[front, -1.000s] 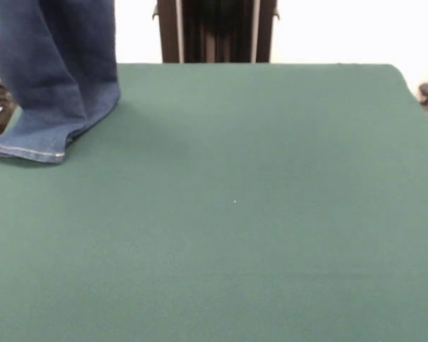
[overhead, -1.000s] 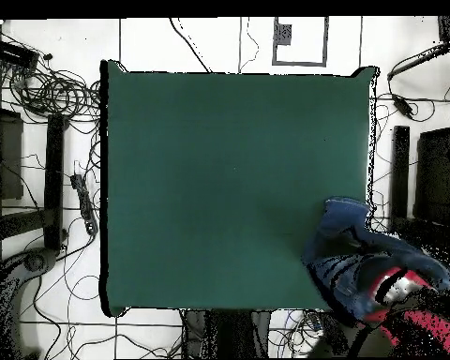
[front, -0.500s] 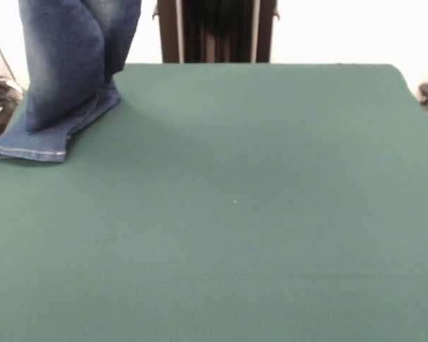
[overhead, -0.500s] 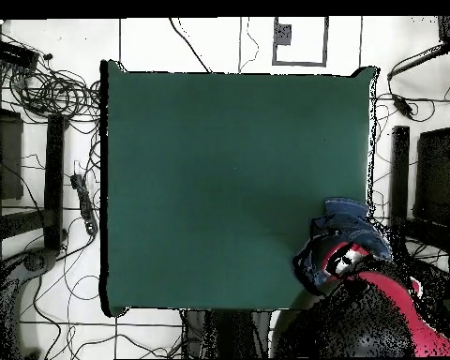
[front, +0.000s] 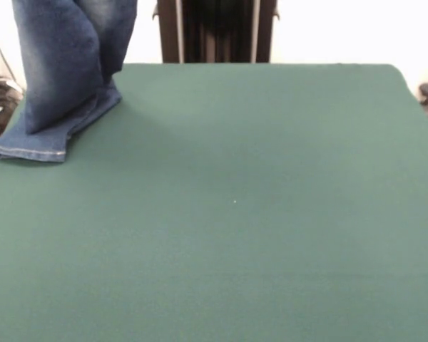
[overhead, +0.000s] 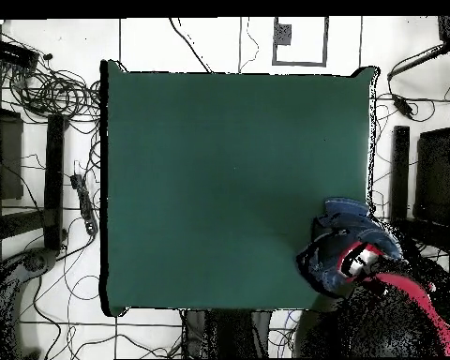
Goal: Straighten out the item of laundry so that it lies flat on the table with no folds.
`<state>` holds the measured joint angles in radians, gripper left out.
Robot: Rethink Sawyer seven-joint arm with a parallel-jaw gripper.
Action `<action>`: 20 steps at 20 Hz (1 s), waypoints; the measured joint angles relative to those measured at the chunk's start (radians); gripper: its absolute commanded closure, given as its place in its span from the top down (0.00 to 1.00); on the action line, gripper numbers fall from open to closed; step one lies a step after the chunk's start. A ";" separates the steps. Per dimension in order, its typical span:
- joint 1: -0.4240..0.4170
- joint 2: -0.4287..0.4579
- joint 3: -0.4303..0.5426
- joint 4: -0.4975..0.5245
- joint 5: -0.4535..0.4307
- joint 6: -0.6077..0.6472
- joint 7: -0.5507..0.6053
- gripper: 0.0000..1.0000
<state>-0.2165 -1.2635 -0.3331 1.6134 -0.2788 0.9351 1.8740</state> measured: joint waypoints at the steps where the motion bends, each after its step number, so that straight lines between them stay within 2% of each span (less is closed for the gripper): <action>1: -0.013 -0.010 0.007 0.000 -0.005 0.000 -0.003 0.00; 6: -0.069 -0.056 0.023 -0.006 -0.012 0.016 -0.047 0.00; 13: -0.170 -0.117 0.036 -0.048 -0.012 0.104 -0.201 0.00; 14: -0.195 -0.131 0.039 -0.061 -0.012 0.129 -0.252 0.00; 20: -0.246 -0.164 0.041 -0.093 -0.012 0.163 -0.381 0.00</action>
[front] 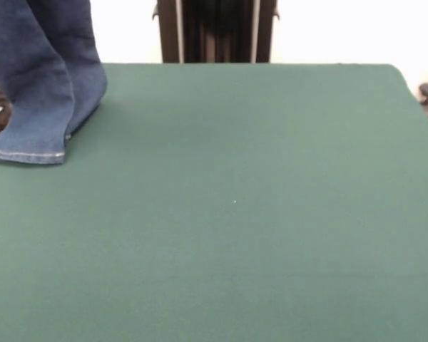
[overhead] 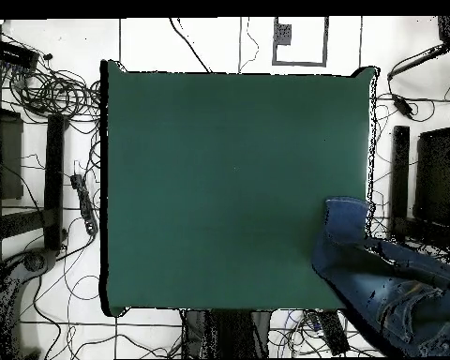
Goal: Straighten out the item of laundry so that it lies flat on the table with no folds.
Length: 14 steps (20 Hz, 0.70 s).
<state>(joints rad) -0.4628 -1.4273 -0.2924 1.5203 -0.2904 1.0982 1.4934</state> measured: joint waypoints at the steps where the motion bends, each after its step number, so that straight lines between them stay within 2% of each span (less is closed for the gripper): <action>1: -0.003 -0.004 0.000 -0.001 0.000 0.000 -0.010 0.00; 7: -0.012 -0.035 0.000 0.003 0.000 0.000 -0.047 0.00; 14: -0.019 -0.097 -0.018 0.082 0.003 -0.010 -0.047 0.00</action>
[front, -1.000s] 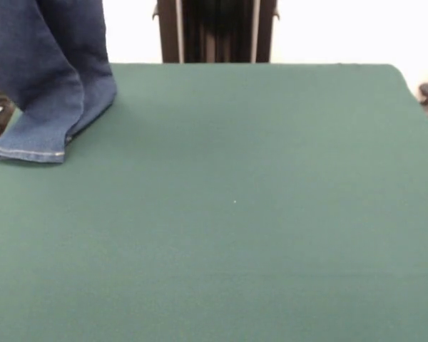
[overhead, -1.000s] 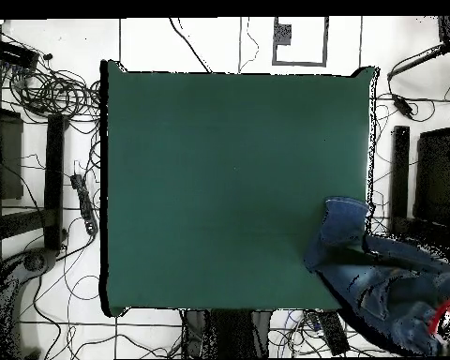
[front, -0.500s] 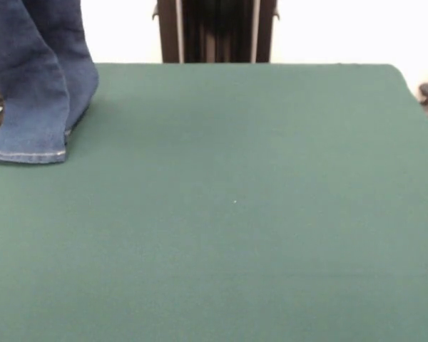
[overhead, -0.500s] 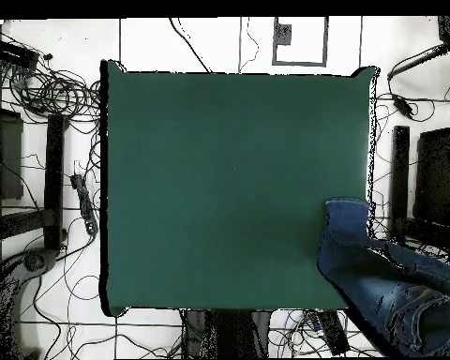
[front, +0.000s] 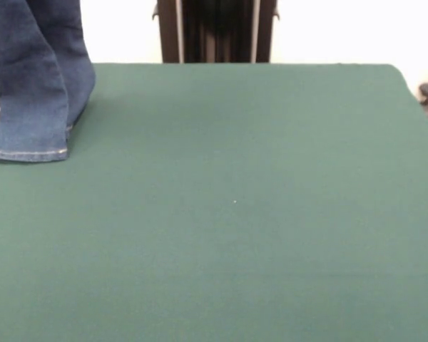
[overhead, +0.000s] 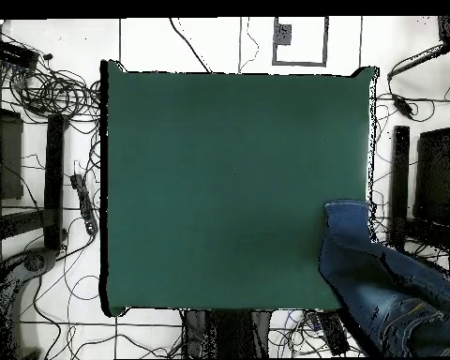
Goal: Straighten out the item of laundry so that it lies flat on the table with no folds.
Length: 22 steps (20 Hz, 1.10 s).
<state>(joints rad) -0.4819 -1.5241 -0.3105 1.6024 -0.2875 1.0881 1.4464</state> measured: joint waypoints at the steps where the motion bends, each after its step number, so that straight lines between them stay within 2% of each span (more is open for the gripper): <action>1: -0.007 -0.008 -0.004 0.016 0.000 -0.005 0.000 0.00; 9: -0.071 -0.056 -0.035 0.104 -0.003 -0.089 0.000 0.00; 16: -0.122 -0.077 -0.037 0.116 0.004 -0.140 -0.009 0.00; 22: -0.133 -0.092 -0.037 0.115 0.010 -0.139 -0.039 0.00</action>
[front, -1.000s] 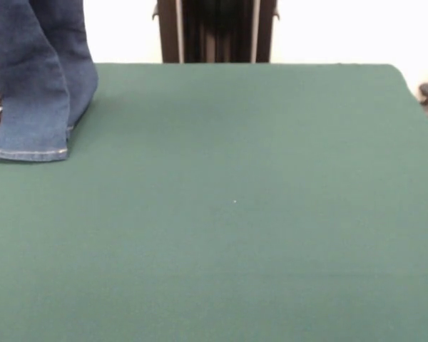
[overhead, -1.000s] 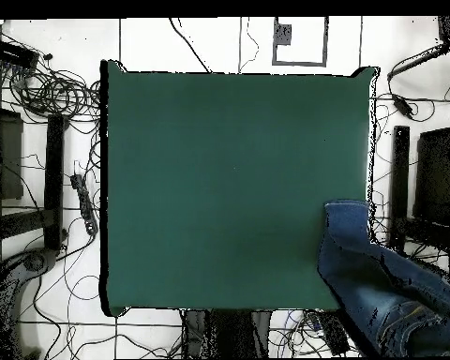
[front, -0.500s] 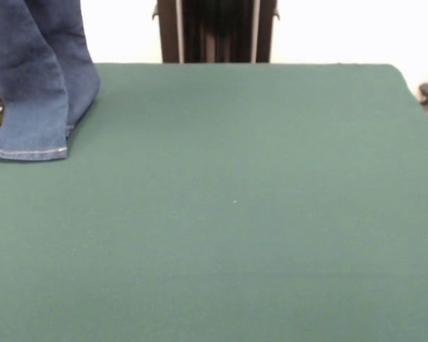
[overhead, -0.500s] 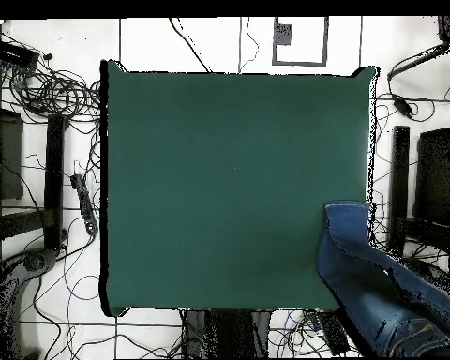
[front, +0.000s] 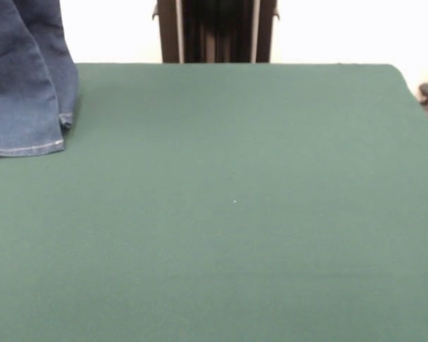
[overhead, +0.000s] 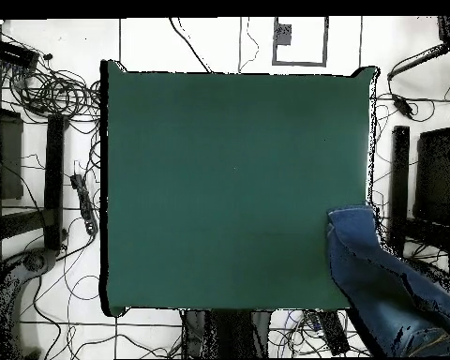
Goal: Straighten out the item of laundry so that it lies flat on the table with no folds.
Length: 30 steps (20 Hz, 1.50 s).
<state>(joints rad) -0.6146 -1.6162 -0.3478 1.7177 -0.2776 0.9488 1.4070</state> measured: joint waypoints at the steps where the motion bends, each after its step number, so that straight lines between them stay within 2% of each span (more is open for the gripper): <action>1: 0.000 -0.003 0.000 -0.001 0.002 0.000 -0.008 0.00; 10: 0.009 -0.016 0.000 -0.016 0.031 0.003 -0.071 0.00; 22: 0.001 -0.007 0.010 -0.091 0.032 0.125 -0.072 0.00; 30: -0.056 0.000 0.047 -0.161 0.038 0.216 -0.074 0.00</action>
<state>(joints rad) -0.6708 -1.6161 -0.3011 1.5563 -0.2396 1.1650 1.3331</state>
